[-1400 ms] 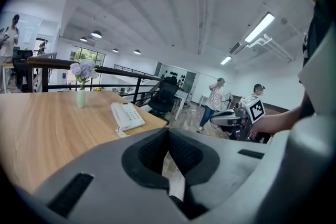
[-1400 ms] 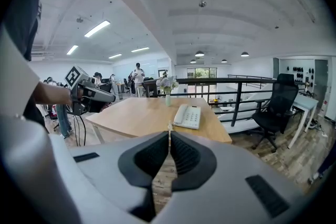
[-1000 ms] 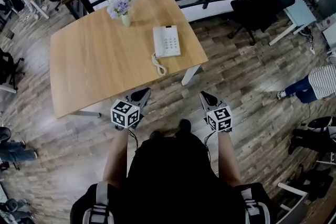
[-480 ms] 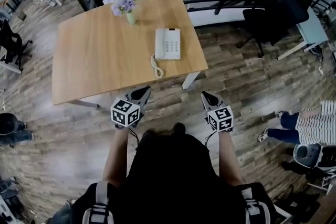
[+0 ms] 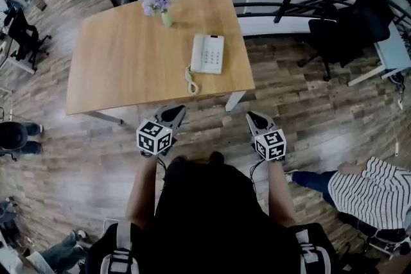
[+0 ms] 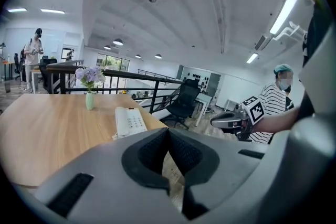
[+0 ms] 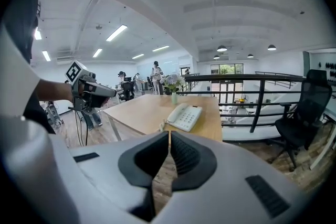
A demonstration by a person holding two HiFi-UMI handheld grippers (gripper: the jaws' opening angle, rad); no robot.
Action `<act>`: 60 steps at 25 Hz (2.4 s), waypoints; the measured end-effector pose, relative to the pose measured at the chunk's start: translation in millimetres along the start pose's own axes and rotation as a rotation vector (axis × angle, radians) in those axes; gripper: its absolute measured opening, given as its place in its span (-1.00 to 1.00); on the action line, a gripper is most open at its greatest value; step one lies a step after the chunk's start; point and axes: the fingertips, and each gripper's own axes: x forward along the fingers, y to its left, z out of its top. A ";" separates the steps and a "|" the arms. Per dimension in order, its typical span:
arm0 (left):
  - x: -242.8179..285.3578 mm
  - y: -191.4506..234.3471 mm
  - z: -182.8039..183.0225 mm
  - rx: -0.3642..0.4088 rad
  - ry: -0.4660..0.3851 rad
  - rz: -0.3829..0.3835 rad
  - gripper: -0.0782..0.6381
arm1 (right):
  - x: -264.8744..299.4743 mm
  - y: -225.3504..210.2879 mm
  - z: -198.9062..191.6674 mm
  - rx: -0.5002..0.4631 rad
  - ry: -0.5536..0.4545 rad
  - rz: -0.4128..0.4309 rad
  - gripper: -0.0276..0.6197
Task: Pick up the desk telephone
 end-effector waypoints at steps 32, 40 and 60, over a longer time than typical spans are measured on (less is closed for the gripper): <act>36.7 -16.8 -1.0 0.003 0.016 -0.001 -0.72 | -5.1 -17.9 -29.9 -0.004 0.058 0.034 -0.83; 50.4 3.1 -1.4 -0.005 0.037 -0.019 -0.72 | 15.4 -27.7 -21.9 0.016 0.065 0.016 -0.83; 109.8 100.6 50.7 -0.016 0.059 -0.088 -0.72 | 112.1 -57.4 31.6 0.032 0.098 -0.014 -0.83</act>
